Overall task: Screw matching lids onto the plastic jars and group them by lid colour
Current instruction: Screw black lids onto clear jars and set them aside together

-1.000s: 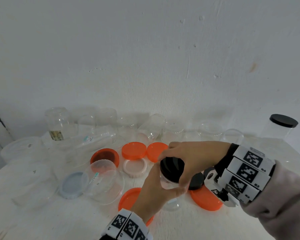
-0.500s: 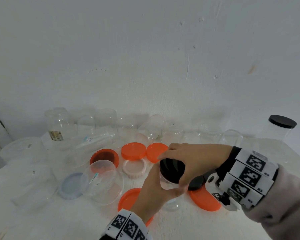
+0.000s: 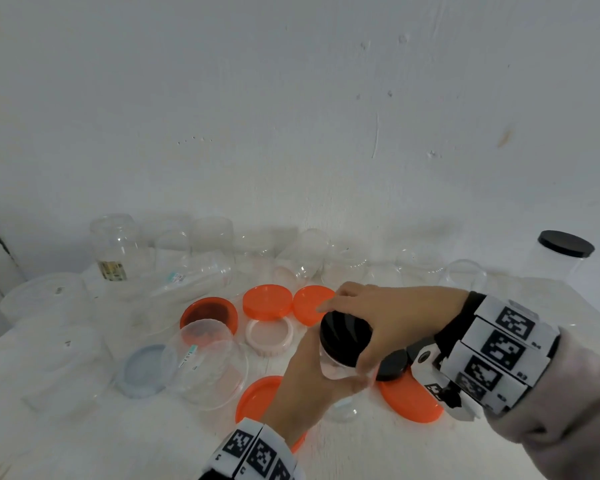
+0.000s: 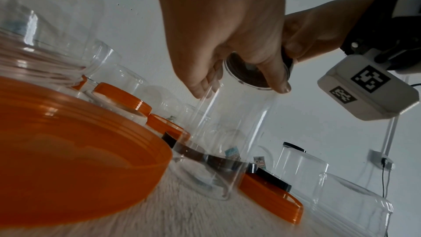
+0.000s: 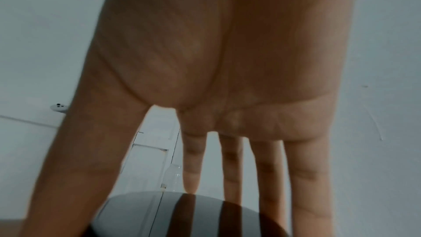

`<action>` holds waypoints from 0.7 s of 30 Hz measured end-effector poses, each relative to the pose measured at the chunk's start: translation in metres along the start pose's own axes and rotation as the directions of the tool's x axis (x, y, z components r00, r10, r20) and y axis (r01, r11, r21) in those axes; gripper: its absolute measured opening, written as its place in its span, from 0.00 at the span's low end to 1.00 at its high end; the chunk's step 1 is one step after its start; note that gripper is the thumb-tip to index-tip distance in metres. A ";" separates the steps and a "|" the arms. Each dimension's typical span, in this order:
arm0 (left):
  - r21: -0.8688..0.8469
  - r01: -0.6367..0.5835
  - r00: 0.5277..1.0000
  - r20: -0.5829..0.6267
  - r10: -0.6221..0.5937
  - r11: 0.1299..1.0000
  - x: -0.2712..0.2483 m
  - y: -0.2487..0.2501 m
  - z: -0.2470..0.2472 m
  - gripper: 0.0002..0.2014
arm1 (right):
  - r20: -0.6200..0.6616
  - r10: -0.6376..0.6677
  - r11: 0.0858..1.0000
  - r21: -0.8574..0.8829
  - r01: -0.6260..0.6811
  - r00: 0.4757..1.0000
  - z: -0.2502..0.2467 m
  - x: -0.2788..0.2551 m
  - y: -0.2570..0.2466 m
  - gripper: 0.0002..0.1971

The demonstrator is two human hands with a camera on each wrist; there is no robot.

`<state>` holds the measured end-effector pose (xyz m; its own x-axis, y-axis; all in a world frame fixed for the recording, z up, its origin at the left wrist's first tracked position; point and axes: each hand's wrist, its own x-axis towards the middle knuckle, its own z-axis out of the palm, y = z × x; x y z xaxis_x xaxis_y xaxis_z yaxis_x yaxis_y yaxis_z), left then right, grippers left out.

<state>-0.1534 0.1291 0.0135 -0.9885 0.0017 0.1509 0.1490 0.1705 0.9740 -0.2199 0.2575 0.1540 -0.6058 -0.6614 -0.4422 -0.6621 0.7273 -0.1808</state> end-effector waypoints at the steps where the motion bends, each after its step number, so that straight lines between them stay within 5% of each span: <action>1: 0.006 0.000 1.000 0.000 0.000 1.000 0.000 0.000 0.000 0.36 | 0.008 -0.017 1.000 0.004 0.017 1.000 -0.001 -0.001 0.000 0.41; 10: -0.020 0.011 1.000 0.014 -0.010 1.000 -0.001 -0.001 0.000 0.35 | -0.177 0.068 0.989 -0.117 -0.089 0.982 0.016 0.010 -0.004 0.36; 15: 0.018 0.017 1.000 -0.004 -0.017 1.000 0.000 -0.003 0.000 0.35 | -0.041 -0.019 0.999 0.026 0.021 0.999 0.008 0.005 0.004 0.41; 21: -0.001 0.024 1.000 0.010 -0.024 1.000 0.000 -0.002 -0.001 0.36 | -0.099 -0.028 0.999 -0.026 0.025 0.995 0.013 0.006 0.004 0.33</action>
<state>-0.1538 0.1282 0.0115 -0.9921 0.0070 0.1255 0.1249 0.1698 0.9775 -0.2207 0.2587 0.1389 -0.6279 -0.6963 -0.3477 -0.6885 0.7053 -0.1691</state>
